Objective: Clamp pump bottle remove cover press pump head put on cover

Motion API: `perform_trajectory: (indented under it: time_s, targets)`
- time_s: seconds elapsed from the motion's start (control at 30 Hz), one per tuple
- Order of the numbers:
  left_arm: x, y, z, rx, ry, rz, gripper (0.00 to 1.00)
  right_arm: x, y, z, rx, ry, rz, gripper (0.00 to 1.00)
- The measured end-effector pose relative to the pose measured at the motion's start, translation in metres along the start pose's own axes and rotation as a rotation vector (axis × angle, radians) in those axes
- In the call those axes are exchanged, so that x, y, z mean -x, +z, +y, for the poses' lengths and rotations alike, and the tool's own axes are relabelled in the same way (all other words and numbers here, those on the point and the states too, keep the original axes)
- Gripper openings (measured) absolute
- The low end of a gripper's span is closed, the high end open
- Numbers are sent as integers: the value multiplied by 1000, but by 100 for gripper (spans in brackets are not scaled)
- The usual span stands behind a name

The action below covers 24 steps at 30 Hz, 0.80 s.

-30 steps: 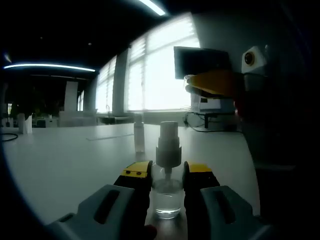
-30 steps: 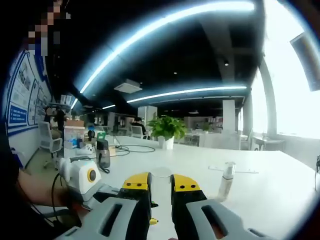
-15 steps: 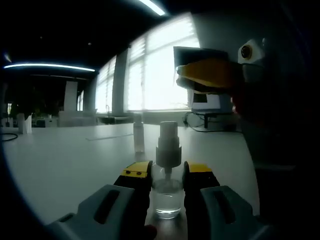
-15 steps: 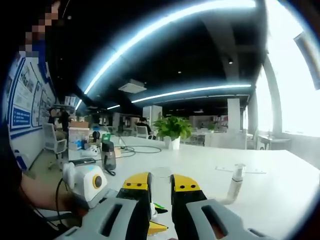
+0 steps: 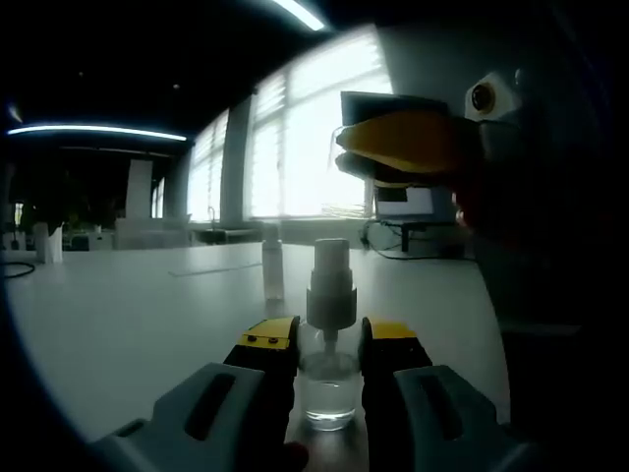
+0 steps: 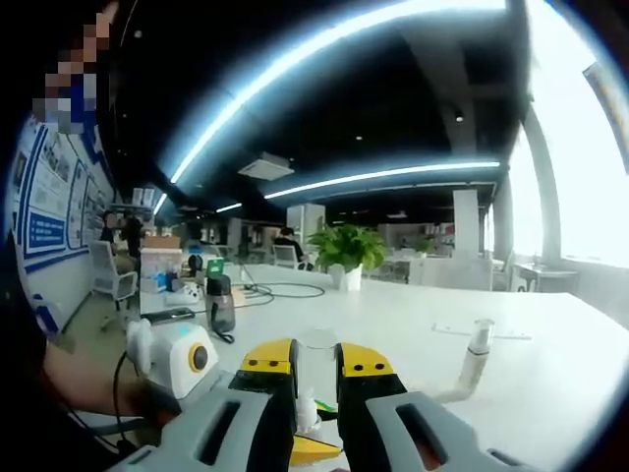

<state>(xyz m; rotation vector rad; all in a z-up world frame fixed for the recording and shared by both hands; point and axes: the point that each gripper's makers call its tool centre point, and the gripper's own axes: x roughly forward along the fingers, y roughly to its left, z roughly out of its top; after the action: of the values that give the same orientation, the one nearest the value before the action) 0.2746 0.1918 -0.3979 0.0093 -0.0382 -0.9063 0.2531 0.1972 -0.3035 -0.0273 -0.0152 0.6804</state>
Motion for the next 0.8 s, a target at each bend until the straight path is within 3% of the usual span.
perform_trajectory:
  time_s: [0.8]
  targets:
    - [0,0,0,-2,0,0,16,-12,-23,13,29,39,71,10]
